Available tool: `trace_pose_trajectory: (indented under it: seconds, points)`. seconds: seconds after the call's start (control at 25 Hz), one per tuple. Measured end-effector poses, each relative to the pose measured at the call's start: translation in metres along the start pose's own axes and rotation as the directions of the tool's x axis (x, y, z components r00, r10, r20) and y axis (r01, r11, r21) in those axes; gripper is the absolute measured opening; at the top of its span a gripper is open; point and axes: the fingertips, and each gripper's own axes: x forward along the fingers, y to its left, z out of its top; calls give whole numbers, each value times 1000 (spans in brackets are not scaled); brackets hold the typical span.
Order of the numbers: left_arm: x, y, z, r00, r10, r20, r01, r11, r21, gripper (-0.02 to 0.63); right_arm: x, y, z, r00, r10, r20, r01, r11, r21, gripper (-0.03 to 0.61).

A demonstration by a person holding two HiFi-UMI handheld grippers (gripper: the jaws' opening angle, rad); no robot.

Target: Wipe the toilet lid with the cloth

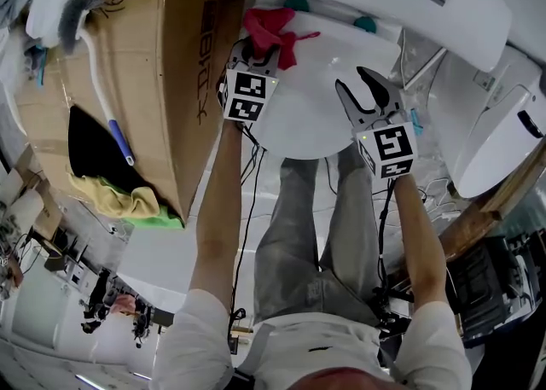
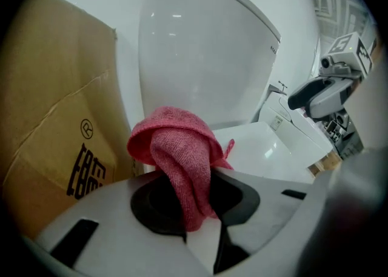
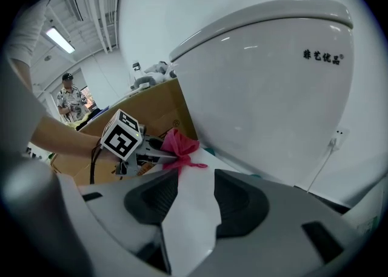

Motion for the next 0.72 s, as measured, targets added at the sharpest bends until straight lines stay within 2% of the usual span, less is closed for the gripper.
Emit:
trace_pose_trajectory:
  seconds: [0.24, 0.52, 0.6, 0.72]
  points:
    - [-11, 26, -11, 996, 83, -33, -84, 996, -14, 109, 12, 20, 12, 999, 35, 16, -35, 999, -4, 198]
    - [-39, 56, -24, 969, 232, -83, -229, 973, 37, 109, 25, 46, 26, 996, 85, 33, -84, 996, -26, 198]
    - [-50, 61, -29, 953, 286, -101, -280, 957, 75, 109, 25, 48, 27, 995, 91, 32, -90, 995, -31, 198]
    - [-63, 66, -39, 909, 394, -134, -359, 906, 227, 109, 22, 48, 25, 995, 92, 27, -91, 995, -37, 198]
